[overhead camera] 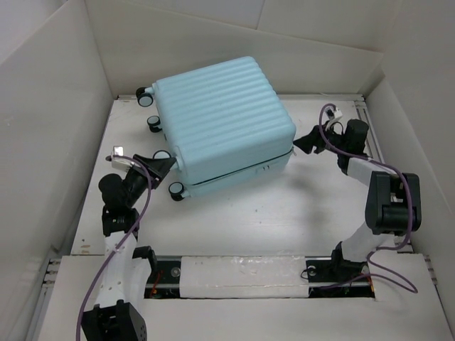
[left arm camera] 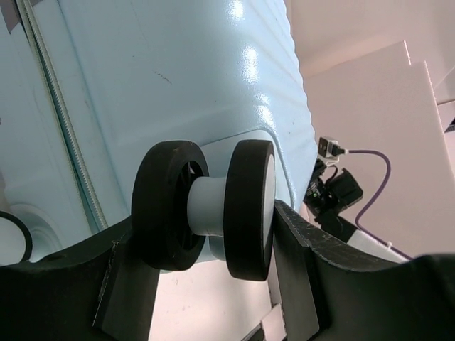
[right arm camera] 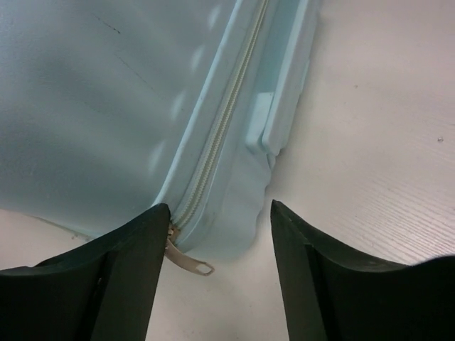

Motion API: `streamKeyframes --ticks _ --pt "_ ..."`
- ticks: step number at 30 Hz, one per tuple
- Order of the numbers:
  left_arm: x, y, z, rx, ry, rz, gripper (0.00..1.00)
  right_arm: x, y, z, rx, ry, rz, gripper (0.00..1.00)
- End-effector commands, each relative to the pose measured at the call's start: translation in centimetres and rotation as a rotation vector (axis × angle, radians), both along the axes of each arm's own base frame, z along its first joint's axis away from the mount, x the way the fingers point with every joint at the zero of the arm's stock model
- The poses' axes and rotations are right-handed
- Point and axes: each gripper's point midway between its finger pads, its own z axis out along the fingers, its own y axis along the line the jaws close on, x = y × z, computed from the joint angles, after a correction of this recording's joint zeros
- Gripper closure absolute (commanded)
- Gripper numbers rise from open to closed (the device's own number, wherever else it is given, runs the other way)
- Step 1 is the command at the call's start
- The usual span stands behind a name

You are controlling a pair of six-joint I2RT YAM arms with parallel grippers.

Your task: Pack the luggage

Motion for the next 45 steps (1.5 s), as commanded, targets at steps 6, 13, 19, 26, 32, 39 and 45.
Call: streamKeyframes --ticks 6,13,19,26,32,39,45 --pt "3.8 2.9 1.7 0.065 -0.108 0.125 1.0 -4.0 5.7 1.1 0.121 -0.009 0.307 0.45" --pt "5.0 3.2 4.7 0.018 -0.141 0.137 1.0 -10.6 14.0 0.7 0.164 -0.027 0.452 0.54" --pt "4.7 3.2 5.6 0.07 -0.133 0.136 1.0 -11.1 15.9 0.3 0.164 0.022 0.306 0.44" --pt "3.1 2.7 5.7 0.117 -0.145 0.116 1.0 -12.1 12.6 1.8 0.028 -0.01 0.118 0.36" --pt "1.6 2.3 7.7 0.115 -0.188 0.105 1.0 -13.2 10.2 3.4 -0.048 -0.055 0.0 0.35" --pt "1.4 2.8 8.5 0.156 -0.192 0.139 1.0 -10.5 7.5 -0.4 -0.124 0.062 -0.103 0.4" --pt "2.2 3.3 6.4 0.176 -0.142 0.157 1.0 -9.1 6.7 -1.4 -0.127 0.061 -0.092 0.4"
